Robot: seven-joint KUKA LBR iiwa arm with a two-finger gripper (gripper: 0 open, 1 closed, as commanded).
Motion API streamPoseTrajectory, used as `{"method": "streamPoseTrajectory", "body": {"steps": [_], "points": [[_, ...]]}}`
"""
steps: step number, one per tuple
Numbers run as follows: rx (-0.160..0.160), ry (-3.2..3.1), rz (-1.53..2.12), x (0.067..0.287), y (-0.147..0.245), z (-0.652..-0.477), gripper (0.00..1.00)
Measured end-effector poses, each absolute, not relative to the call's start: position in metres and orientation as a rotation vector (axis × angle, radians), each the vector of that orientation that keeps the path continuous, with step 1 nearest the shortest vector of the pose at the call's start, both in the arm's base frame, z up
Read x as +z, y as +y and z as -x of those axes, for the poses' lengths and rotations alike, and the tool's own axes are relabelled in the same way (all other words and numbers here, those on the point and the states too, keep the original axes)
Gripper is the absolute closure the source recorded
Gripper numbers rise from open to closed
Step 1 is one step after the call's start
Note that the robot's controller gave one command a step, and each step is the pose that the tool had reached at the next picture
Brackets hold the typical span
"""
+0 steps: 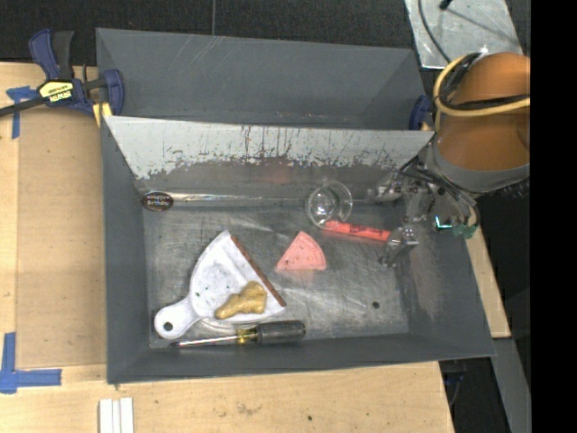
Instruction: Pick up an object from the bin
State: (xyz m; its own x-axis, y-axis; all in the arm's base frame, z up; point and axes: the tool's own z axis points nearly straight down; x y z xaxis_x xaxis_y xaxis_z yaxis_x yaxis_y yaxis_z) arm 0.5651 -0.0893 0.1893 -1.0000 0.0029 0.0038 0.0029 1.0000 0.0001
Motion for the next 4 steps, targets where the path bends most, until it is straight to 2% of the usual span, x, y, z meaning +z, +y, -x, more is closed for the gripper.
{"method": "streamPoseTrajectory", "body": {"steps": [1,2,3,4], "points": [[0.002,-3.145,0.002,0.193,-0.089,-0.567,0.0],[0.004,-3.156,0.023,0.162,-0.093,-0.573,0.0],[0.001,-3.149,0.044,0.1,-0.123,-0.583,0.0],[0.004,-3.136,0.175,0.07,-0.134,-0.588,0.0]]}}
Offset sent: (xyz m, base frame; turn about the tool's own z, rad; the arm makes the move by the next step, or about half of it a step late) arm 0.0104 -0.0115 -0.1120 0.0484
